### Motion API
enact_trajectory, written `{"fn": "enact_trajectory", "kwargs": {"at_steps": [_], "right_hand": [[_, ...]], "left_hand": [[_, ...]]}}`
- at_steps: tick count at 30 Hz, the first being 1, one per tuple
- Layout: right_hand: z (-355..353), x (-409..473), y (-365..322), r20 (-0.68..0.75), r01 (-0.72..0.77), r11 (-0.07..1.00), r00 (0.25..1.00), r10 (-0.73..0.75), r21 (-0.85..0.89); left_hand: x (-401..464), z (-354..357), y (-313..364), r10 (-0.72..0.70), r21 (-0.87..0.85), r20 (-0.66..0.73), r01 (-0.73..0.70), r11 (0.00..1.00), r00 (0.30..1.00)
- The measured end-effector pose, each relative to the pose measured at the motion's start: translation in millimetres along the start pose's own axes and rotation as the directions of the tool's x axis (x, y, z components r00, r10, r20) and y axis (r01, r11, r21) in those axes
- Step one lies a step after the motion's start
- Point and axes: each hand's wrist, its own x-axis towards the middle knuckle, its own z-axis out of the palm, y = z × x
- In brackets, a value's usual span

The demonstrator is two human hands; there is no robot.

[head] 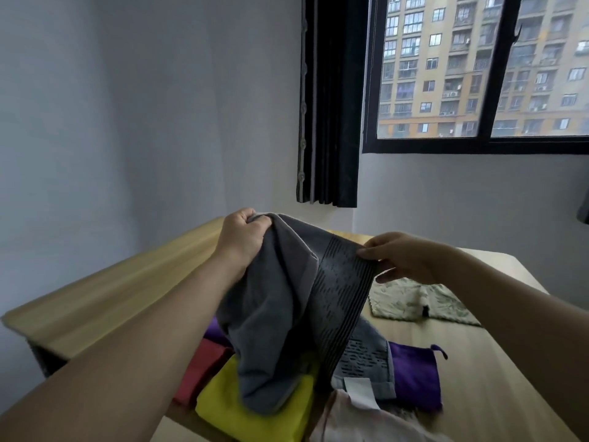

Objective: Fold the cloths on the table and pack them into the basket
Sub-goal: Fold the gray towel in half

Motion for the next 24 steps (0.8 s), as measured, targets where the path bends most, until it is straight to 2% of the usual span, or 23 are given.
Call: {"fn": "enact_trajectory", "kwargs": {"at_steps": [2, 4, 6, 8, 12, 14, 16, 21, 24], "right_hand": [[4, -2, -5, -0.098, 0.054, 0.997, 0.994, -0.048, 0.061], [11, -3, -17, -0.166, 0.158, 0.984, 0.976, -0.143, 0.081], [16, -6, -31, -0.188, 0.250, 0.968, 0.951, -0.246, -0.002], [20, -11, -43, -0.186, 0.275, 0.957, 0.939, -0.288, -0.092], [23, -30, -65, -0.056, 0.272, 0.962, 0.960, -0.273, -0.028], [20, -42, -72, 0.029, 0.278, 0.945, 0.960, -0.277, -0.170], [18, -50, -77, 0.050, 0.345, 0.879, 0.936, -0.349, -0.330], [10, -56, -84, -0.014, 0.455, 0.703, 0.834, -0.551, -0.547], [6, -58, -92, -0.141, 0.417, 0.724, 0.807, -0.573, -0.549]], "left_hand": [[-1, -1, 6, 0.087, 0.168, 0.012, -0.087, 0.982, 0.996], [-3, 0, 20, 0.157, 0.218, 0.022, -0.158, 0.963, 0.987], [-7, 1, 40, 0.181, 0.132, 0.074, -0.189, 0.973, 0.981], [-10, 0, 60, 0.200, 0.067, 0.128, -0.210, 0.975, 0.971], [-16, -3, 97, 0.206, 0.045, 0.188, -0.218, 0.975, 0.960], [-18, -3, 111, 0.200, 0.030, 0.200, -0.210, 0.977, 0.959], [-21, -3, 123, 0.194, 0.001, 0.205, -0.199, 0.980, 0.959], [-28, -1, 148, 0.205, -0.086, 0.228, -0.190, 0.978, 0.952], [-30, 0, 161, 0.216, -0.083, 0.252, -0.201, 0.976, 0.943]]}}
